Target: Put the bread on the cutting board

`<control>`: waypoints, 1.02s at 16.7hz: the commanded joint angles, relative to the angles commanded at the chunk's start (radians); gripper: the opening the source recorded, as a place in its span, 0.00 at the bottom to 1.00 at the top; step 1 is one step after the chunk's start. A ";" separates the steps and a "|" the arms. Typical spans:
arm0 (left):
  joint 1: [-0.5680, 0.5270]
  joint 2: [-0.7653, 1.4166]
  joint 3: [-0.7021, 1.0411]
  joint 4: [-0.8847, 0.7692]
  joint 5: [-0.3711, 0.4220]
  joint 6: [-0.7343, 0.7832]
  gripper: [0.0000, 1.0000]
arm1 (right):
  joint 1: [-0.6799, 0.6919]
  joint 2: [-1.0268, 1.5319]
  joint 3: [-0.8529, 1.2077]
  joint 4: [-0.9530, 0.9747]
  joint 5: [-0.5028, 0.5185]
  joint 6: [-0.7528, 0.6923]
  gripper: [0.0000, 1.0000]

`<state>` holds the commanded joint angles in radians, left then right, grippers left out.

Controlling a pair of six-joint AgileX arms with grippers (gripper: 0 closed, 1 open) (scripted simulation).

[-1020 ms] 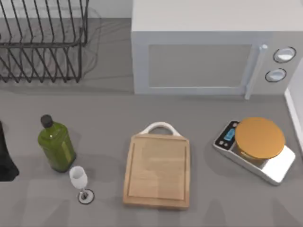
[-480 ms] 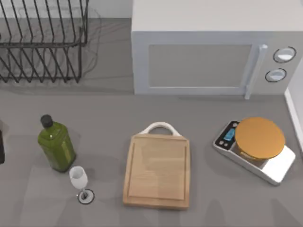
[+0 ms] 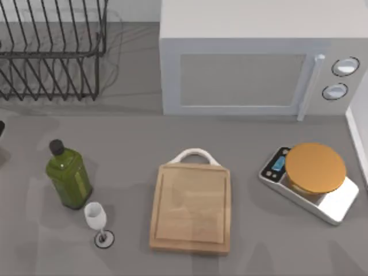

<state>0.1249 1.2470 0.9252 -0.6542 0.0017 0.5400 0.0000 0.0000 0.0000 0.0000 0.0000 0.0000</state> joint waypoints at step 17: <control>0.088 0.802 0.631 -0.422 -0.001 0.356 1.00 | 0.000 0.000 0.000 0.000 0.000 0.000 1.00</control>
<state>0.2132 2.0493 1.5561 -1.0760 0.0004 0.8963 0.0000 0.0000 0.0000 0.0000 0.0000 0.0000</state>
